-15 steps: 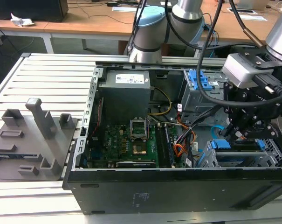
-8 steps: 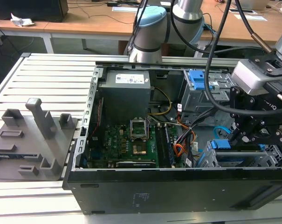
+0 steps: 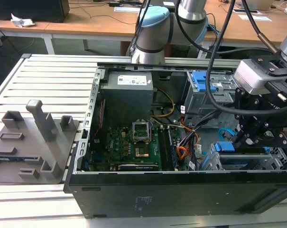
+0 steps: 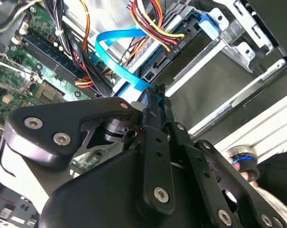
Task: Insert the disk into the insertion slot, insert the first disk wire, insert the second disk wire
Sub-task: 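Insert the second disk wire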
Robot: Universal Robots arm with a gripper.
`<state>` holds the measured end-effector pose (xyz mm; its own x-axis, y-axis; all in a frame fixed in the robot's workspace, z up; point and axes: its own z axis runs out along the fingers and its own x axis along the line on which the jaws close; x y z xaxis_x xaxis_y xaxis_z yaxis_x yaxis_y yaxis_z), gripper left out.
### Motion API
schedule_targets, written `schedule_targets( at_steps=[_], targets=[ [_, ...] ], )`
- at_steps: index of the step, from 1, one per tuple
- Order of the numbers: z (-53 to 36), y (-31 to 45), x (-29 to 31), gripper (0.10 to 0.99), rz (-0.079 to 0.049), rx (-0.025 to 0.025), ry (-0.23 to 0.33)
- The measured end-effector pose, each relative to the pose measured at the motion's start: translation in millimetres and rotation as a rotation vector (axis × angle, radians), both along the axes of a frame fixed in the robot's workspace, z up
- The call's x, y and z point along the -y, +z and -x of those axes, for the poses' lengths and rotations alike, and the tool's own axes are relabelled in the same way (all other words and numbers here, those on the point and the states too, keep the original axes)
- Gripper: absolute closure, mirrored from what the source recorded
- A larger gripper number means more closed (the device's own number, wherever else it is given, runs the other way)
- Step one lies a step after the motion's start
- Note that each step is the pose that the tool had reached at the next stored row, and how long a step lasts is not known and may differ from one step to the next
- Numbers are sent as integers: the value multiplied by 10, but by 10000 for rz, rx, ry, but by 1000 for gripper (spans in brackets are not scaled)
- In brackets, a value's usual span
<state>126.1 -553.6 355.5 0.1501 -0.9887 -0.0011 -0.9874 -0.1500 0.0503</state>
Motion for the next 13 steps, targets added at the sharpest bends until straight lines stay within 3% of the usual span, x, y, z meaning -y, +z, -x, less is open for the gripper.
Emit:
schedule_targets(
  at_steps=[7,13],
  targets=[
    [0,-3,0,922,-1,-1,-1904],
    [-1,-5,0,922,0,0,-3108]
  ],
)
